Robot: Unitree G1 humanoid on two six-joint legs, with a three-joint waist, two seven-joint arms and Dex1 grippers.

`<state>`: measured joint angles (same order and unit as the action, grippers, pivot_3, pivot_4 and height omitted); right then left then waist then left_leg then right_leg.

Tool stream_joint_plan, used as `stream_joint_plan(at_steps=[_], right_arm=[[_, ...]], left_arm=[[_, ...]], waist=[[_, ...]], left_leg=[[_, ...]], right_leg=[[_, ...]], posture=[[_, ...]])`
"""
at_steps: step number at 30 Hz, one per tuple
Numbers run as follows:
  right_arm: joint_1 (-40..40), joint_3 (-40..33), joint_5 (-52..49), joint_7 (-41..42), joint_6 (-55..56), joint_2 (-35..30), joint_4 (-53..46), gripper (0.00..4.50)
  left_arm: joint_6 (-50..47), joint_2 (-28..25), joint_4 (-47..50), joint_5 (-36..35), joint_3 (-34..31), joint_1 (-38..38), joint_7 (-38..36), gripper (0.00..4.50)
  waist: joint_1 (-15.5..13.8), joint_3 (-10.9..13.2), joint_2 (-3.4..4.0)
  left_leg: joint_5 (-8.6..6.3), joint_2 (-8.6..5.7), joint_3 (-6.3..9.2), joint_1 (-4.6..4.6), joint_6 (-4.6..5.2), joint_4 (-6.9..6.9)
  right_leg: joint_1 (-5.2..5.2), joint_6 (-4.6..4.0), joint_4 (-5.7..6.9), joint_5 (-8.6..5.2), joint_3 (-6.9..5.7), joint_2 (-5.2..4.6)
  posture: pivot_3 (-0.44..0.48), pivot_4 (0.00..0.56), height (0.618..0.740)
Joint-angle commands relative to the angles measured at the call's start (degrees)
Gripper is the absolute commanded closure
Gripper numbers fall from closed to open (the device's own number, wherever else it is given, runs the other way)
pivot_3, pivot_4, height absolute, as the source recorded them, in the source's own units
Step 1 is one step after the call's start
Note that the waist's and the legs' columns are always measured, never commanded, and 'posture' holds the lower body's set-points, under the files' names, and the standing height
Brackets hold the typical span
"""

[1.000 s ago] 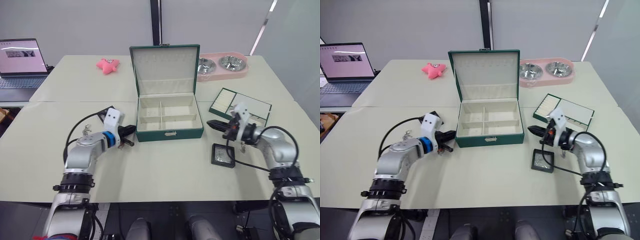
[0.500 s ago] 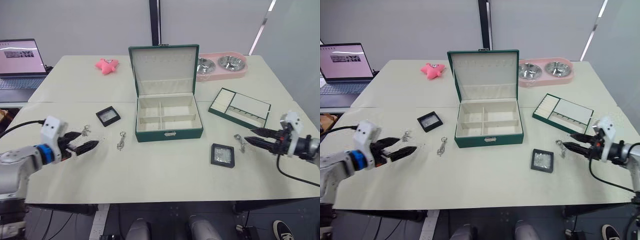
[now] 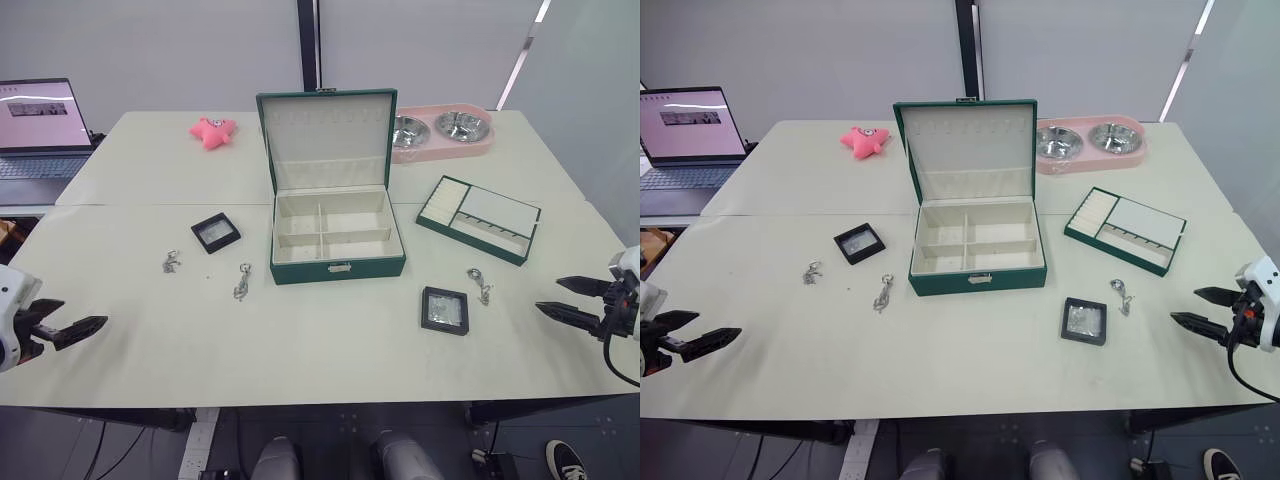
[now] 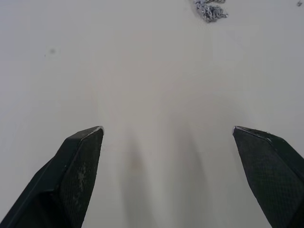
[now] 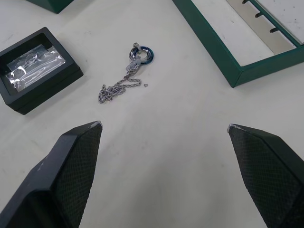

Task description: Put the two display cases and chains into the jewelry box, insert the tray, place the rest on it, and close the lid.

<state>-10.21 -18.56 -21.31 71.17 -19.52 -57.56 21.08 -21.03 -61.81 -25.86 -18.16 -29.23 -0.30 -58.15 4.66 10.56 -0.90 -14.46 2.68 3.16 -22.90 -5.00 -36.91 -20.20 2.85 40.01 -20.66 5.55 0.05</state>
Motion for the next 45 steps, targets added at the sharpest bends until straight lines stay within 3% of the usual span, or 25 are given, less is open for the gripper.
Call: stream_joint_plan(at_steps=[1,16,20,24,28,34,45], right_arm=[[-0.4,-0.6,-0.1,0.3,1.0,-1.1,-0.7,0.01],[-2.0,0.0,-2.1,0.6,-0.8,-0.3,-2.9,0.01],[-3.3,-0.2,-4.3,0.6,-3.4,0.5,-6.6,0.01],[-6.3,1.0,-9.5,-0.6,-9.1,2.1,-17.3,0.01],[-10.3,4.0,-12.9,-3.4,-13.3,5.8,-25.5,0.01],[-19.9,12.4,-14.4,-9.2,-17.1,14.8,-32.7,0.01],[-29.1,24.0,-7.5,-13.2,-13.7,24.7,-30.0,0.01]], left_arm=[[2.7,-1.6,-2.4,0.4,-1.1,-0.8,-0.7,0.00],[3.4,-0.1,0.8,-0.9,-1.6,-0.1,-0.5,0.00],[2.1,1.0,3.9,-2.0,-1.8,0.5,-0.6,0.00],[-0.8,4.7,10.5,-4.3,-2.3,1.8,1.7,0.00],[-3.2,8.6,14.7,-5.3,-1.5,0.3,5.8,0.00],[-4.9,17.2,17.1,-4.3,0.8,-7.3,17.7,0.00],[-3.8,26.6,14.3,-1.1,4.9,-14.6,30.9,0.00]], waist=[[0.0,0.0,0.00],[0.0,0.0,0.01],[0.0,0.0,0.01],[0.1,0.0,0.04],[0.0,0.0,0.02],[-0.5,0.0,-0.01],[-1.4,0.0,-0.12]], left_leg=[[0.00,0.00,0.00,0.00,0.00,0.00],[0.00,0.01,0.01,0.00,0.00,-0.01],[0.00,0.02,0.01,0.00,0.00,-0.01],[0.00,0.02,-0.01,0.00,0.00,-0.02],[0.00,0.05,0.10,-0.01,0.00,-0.05],[0.00,0.02,0.12,-0.04,0.00,-0.09],[0.01,0.03,0.17,-0.06,-0.01,-0.13]], right_leg=[[0.00,0.00,0.00,0.00,0.00,0.00],[0.00,0.00,0.02,0.00,-0.01,0.00],[0.00,0.00,0.04,0.00,-0.01,0.00],[0.01,0.00,0.05,0.00,0.02,-0.01],[0.01,0.00,0.10,0.00,-0.04,0.03],[0.00,0.00,0.11,0.00,-0.06,0.00],[-0.04,-0.01,0.16,0.01,-0.11,-0.02]], posture=[[0.000,0.150,0.740],[0.000,0.150,0.740],[0.000,0.150,0.740],[0.000,0.150,0.740],[0.000,0.150,0.740],[0.000,0.150,0.740],[0.000,0.150,0.740]])
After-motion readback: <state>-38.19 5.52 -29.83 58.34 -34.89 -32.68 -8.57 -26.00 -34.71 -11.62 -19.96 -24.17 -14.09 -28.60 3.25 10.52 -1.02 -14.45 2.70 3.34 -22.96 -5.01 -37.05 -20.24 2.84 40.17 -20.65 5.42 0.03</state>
